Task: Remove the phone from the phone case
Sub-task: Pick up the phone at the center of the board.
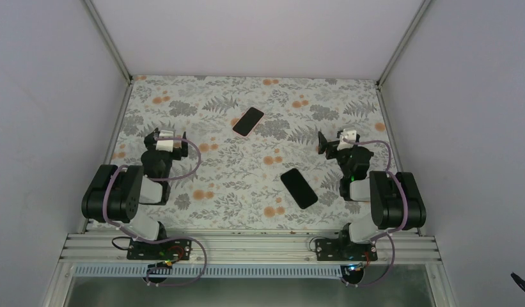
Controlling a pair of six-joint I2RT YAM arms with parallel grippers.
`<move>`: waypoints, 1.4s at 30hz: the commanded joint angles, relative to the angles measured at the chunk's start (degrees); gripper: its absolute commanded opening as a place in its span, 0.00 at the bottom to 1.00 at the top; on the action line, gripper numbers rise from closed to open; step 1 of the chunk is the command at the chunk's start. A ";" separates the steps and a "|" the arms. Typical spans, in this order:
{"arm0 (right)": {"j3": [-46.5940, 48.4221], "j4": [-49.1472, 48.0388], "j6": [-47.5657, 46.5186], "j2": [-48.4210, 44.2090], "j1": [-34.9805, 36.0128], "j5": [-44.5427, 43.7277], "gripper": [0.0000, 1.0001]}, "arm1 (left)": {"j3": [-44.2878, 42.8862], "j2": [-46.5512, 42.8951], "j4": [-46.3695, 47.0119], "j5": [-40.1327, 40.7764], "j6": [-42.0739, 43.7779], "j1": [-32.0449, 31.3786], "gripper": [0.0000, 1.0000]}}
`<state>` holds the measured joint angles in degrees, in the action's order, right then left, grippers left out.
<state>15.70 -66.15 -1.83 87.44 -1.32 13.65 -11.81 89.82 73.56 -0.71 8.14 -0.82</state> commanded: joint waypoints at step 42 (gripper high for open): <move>41.36 120.79 -22.65 -10.15 26.53 -4.04 1.00 | -56.69 -12.98 -103.01 4.25 17.79 -0.05 1.00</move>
<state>58.41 50.57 -27.75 75.83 23.55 14.11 -66.13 75.20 -24.82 1.91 27.55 -0.80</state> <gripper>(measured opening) 0.997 0.999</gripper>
